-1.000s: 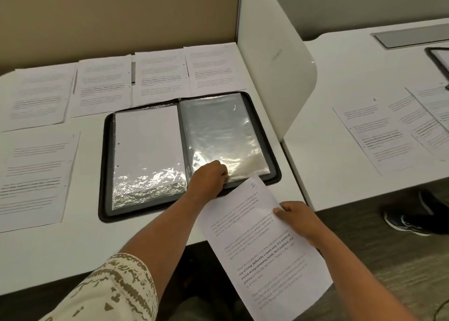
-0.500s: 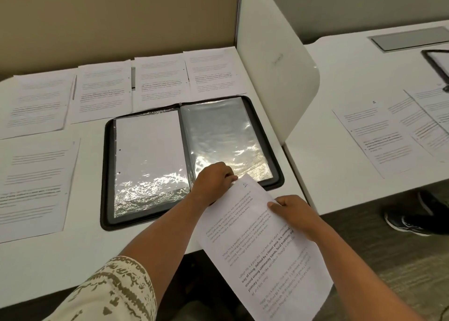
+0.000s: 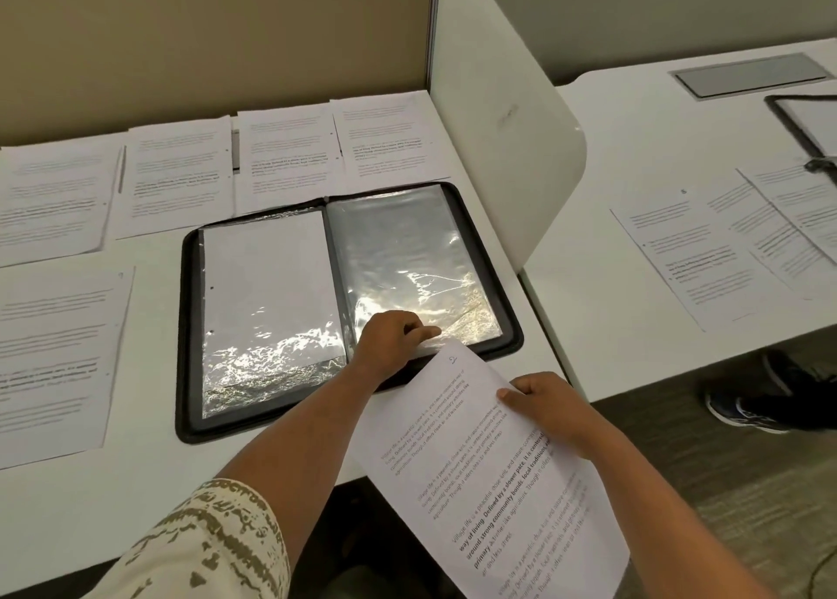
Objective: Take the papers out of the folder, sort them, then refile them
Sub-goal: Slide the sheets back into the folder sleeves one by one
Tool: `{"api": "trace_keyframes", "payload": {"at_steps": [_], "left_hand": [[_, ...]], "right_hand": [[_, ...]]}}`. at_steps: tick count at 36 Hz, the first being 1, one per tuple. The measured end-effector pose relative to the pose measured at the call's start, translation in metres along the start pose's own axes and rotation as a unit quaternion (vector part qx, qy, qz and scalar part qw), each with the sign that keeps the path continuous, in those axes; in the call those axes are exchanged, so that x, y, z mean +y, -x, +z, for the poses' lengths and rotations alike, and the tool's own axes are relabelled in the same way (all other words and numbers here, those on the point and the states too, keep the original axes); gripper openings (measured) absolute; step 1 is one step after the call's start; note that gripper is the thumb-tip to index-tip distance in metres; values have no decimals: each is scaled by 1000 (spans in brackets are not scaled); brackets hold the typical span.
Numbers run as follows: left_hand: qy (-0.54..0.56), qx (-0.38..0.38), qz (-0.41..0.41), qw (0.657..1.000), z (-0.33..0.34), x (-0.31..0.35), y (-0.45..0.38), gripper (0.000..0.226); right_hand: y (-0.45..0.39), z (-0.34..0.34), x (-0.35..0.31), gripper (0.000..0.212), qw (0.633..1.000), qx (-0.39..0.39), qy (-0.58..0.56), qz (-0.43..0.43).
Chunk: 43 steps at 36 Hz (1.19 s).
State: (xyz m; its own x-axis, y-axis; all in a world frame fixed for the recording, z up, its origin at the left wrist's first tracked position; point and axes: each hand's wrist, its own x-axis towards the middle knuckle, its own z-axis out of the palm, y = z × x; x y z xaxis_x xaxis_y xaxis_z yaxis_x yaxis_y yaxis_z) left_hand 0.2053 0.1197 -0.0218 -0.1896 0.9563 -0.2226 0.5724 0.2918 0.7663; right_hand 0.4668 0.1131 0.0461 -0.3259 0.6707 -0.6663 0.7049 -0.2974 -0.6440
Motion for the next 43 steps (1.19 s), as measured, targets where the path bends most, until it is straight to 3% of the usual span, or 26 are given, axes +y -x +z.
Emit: {"api": "trace_keyframes", "payload": {"at_steps": [3, 7, 14, 21, 27, 35, 38, 43], "left_hand": [[-37, -11, 2, 999, 1, -2, -1, 39], [-76, -22, 39, 996, 3, 1, 2, 20], [-138, -13, 100, 985, 2, 8, 8, 2], [-240, 41, 170, 955, 5, 9, 13, 6], [-258, 55, 213, 941, 8, 10, 14, 6], [-262, 51, 215, 939, 5, -1, 13, 15], [-274, 44, 223, 935, 8, -1, 14, 27], [-278, 37, 229, 932, 7, -5, 19, 29]], "right_hand": [[0, 0, 2, 31, 1000, -9, -11, 2], [-2, 3, 3, 30, 1000, -17, -16, 7], [-10, 2, -7, 33, 1000, 19, -16, 9], [-17, -2, -12, 33, 995, 74, -63, 29], [-21, -3, -9, 25, 989, 114, -95, 13], [-32, 12, -7, 31, 985, 141, -104, -5], [-26, 8, 3, 31, 982, 133, -132, -3], [-18, -1, 18, 25, 967, 99, -234, 24]]}}
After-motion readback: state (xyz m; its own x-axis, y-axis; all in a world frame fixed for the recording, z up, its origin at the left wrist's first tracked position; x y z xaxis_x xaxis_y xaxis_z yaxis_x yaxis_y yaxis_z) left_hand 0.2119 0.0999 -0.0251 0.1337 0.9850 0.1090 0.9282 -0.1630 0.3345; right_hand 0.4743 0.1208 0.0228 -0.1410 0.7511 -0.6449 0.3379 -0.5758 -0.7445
